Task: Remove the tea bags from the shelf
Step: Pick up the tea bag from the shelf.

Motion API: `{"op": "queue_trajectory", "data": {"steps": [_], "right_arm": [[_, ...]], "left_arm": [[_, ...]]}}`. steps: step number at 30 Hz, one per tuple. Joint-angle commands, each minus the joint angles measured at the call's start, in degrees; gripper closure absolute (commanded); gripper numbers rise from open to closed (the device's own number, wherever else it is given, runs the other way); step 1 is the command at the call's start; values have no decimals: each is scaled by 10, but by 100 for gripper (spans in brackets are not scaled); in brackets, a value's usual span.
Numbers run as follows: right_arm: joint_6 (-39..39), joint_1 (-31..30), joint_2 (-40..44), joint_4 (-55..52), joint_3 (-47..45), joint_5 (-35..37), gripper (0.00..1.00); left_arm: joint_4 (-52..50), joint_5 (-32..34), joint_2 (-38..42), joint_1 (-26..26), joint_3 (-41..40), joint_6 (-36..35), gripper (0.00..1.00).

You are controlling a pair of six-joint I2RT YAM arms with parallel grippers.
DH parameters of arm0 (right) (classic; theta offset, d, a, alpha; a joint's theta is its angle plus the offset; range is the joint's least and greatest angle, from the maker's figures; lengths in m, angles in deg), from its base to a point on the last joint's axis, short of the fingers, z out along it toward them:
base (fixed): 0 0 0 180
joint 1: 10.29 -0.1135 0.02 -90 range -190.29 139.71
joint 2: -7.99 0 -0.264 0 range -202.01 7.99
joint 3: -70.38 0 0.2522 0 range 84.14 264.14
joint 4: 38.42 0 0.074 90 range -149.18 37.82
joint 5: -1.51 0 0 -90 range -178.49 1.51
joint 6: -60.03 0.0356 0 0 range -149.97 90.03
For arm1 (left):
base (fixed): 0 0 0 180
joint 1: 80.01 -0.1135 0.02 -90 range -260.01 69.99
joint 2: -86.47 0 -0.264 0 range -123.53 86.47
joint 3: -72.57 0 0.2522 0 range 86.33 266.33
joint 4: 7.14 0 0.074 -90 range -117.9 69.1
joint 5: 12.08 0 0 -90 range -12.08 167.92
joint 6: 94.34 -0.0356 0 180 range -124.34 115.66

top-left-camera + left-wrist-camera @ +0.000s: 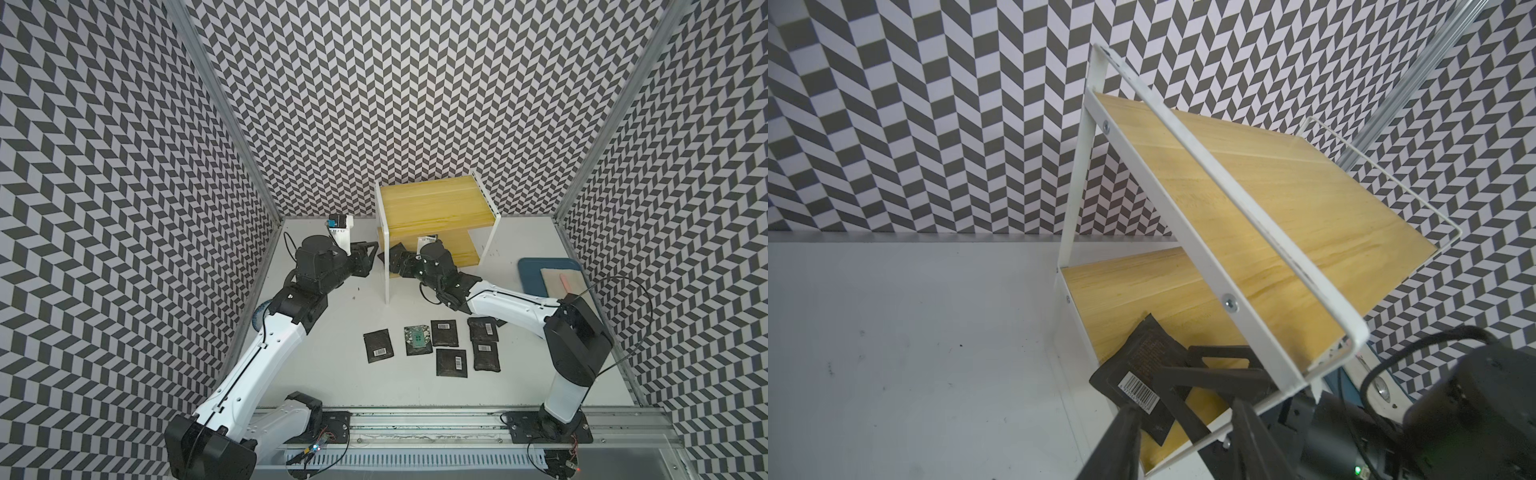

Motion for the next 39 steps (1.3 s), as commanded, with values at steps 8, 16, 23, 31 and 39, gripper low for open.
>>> {"op": "queue_trajectory", "data": {"steps": [8,16,23,31,39], "right_arm": [[3,-2,74,13,-45,26,19],[-16,-1,111,20,-77,52,19],[-29,12,141,-2,-102,78,22],[-45,14,155,-16,-111,85,22],[-37,14,155,-6,-113,72,23]], "left_arm": [[-33,26,38,-19,13,10,55],[28,-69,-28,-82,-56,83,51],[99,-143,-114,-103,-56,120,46],[176,-196,-195,-106,-52,163,41],[203,-219,-256,-107,-40,174,40]]}}
